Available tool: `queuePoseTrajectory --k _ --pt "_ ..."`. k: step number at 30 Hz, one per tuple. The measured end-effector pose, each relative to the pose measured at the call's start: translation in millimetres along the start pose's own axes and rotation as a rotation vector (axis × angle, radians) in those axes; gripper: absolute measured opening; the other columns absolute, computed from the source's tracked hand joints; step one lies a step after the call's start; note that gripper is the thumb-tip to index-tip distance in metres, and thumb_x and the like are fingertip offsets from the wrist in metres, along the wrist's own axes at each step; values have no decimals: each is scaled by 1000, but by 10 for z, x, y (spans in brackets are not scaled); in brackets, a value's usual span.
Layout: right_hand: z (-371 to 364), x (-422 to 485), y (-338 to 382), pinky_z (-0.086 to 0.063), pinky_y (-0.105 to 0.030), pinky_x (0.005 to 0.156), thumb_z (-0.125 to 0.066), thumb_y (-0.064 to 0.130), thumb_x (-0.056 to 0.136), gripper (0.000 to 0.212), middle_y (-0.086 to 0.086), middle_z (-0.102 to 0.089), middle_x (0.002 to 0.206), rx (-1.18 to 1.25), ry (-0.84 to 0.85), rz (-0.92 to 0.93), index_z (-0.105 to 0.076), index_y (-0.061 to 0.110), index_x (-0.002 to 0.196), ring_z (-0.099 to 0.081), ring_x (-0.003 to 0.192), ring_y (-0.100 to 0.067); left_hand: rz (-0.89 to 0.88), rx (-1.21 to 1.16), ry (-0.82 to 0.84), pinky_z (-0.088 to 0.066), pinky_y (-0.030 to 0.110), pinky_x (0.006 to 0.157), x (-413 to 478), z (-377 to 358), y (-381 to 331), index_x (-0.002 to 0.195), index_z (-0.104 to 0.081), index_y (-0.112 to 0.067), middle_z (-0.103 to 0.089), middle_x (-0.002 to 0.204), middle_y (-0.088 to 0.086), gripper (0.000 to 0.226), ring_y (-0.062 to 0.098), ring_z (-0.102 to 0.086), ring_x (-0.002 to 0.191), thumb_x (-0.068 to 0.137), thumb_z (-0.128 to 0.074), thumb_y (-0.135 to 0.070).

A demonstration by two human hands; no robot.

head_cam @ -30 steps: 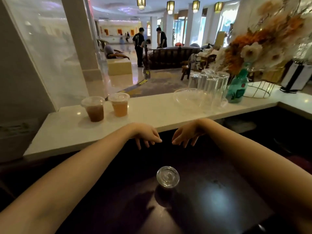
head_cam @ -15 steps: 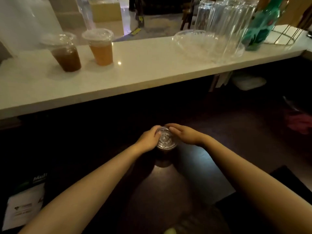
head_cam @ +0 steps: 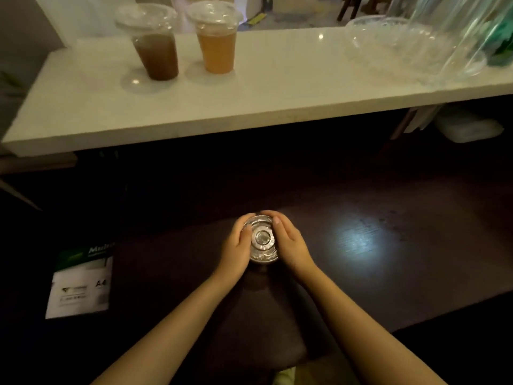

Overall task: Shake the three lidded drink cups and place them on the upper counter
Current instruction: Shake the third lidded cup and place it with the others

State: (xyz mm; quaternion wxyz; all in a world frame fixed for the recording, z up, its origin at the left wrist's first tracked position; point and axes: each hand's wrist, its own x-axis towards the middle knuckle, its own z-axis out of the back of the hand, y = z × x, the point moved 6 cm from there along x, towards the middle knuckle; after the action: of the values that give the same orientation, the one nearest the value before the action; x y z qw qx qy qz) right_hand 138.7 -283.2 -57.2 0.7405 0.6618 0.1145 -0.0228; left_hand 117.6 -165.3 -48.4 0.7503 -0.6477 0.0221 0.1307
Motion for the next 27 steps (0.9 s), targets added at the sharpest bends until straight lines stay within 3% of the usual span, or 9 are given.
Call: queuePoseTrajectory --k 6,12,18,23,27 --pt "-690 -160 2 -52 -16 80 -38 17 99 27 4 -66 106 37 118 19 -61 21 111 -64 95 -3 74 -137 -217 -49 5 68 -234 618 177 113 -59 -17 -61 96 -11 23 1 -60 87 96 -43 -16" --pt "-1161 -239 47 -51 -15 79 -49 16 96 20 8 -67 103 64 162 51 -64 21 108 -64 95 1 27 -172 -407 -51 17 82 -350 1017 289 110 -64 -13 -66 101 -6 23 4 -63 94 94 -48 -15" --pt "-1197 -198 36 -52 -14 77 -53 11 92 18 9 -69 95 56 116 54 -66 15 104 -66 89 0 -3 -142 -456 -49 12 78 -336 1060 351 99 -64 -12 -65 92 -9 17 -6 -62 83 94 -48 -11" --pt "-1199 -184 33 -53 -18 81 -52 11 93 18 7 -70 97 59 108 52 -66 16 103 -66 92 -6 3 -154 -463 -51 24 85 -318 1052 386 97 -64 -16 -66 95 -4 16 11 -64 94 93 -48 -11" --pt "-1193 -188 30 -52 -16 82 -52 11 93 19 6 -70 101 48 103 65 -66 22 100 -66 96 -5 -13 -174 -474 -50 24 88 -320 1048 374 97 -64 -17 -67 96 -7 18 10 -64 97 93 -49 -9"
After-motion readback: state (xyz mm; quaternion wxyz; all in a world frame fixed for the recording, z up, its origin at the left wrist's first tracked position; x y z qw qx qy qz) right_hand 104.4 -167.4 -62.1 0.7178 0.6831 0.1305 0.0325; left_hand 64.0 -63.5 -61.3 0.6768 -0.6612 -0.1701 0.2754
